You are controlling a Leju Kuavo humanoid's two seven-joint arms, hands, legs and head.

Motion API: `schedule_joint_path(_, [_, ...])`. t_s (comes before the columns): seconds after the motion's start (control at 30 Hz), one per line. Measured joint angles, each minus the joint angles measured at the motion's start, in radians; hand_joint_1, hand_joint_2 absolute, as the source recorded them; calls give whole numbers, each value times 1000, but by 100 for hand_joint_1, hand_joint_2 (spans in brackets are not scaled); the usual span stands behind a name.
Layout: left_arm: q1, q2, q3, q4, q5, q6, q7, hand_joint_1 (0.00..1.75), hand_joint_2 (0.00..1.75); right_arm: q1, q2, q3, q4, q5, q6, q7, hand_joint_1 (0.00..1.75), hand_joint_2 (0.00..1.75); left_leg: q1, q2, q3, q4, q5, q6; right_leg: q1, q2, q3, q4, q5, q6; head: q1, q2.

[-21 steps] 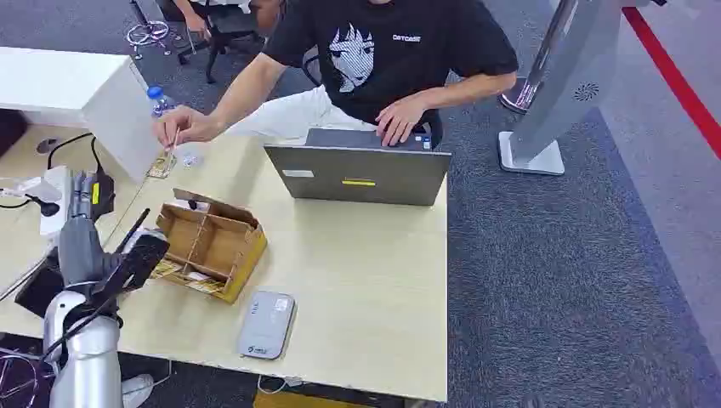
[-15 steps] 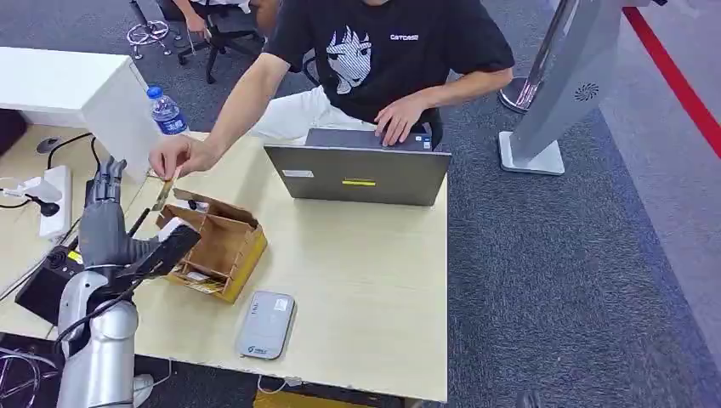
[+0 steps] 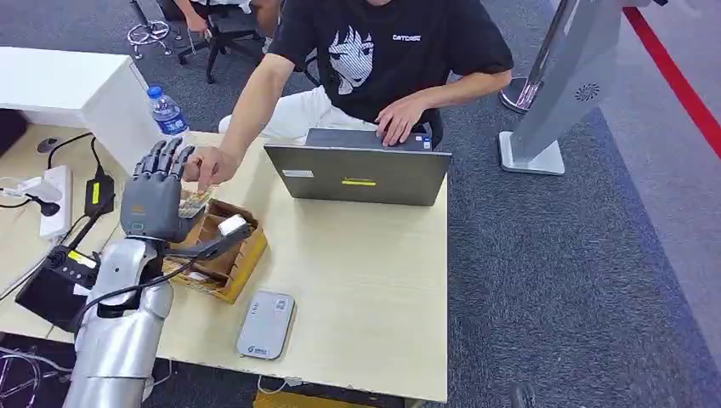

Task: Pass the card to the sensor for recognition and then transmit it.

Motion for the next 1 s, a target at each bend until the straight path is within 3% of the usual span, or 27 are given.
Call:
schedule_joint_path(0.13, [-17, 14, -43, 26, -96, 28, 24, 171, 175, -6, 3, -6, 2, 14, -13, -3, 0, 175, 0, 1, 0, 0, 0, 0, 0, 1, 0, 0, 0, 0, 0, 0])
schedule_joint_path(0.4, [-21, 22, -61, 36, -95, 51, 21, 166, 175, -7, 3, -12, 4, 20, -20, -5, 0, 175, 0, 0, 0, 0, 0, 0, 0, 0, 0, 0, 0, 0, 0, 0])
schedule_joint_path(0.47, [-14, 22, -61, 35, -58, 60, -13, 175, 175, -7, 3, -13, 4, 21, -20, -5, 0, 175, 0, 0, 0, 0, 0, 0, 0, 0, 0, 0, 0, 0, 0, 0])
schedule_joint_path(0.5, [-2, 21, -61, 30, -16, 58, -44, 169, 175, -7, 3, -14, 4, 21, -19, -5, 0, 175, 0, 1, 0, 0, 0, 0, 0, 1, 0, 0, 0, 0, 0, 0])
schedule_joint_path(0.6, [63, 10, -61, -9, 207, 23, -191, 171, 175, -6, 3, -20, 4, 21, -17, -5, 0, 175, 0, 1, 0, 0, 0, 0, 0, 1, 0, 0, 0, 0, 0, 0])
schedule_joint_path(0.73, [173, -3, -61, -63, 362, -27, -318, 171, 175, -4, 3, -32, 4, 19, -15, -5, 0, 175, 0, 1, 0, 0, -1, 0, 0, 2, -1, 0, 0, 0, 0, 0])
schedule_joint_path(0.87, [282, -3, -97, -101, 401, -72, -378, 175, 175, -1, 3, -39, 4, 17, -11, -4, 0, 175, 0, 1, 0, 0, -1, 1, 0, 2, -1, 0, -1, 0, 0, 0])
schedule_joint_path(1.0, [363, 13, -169, -107, 389, -83, -384, 175, 175, -1, 3, -47, 4, 5, -6, -3, 0, 175, 0, 1, 0, 0, -1, 1, 0, 2, -1, 0, -1, 0, 0, 0])
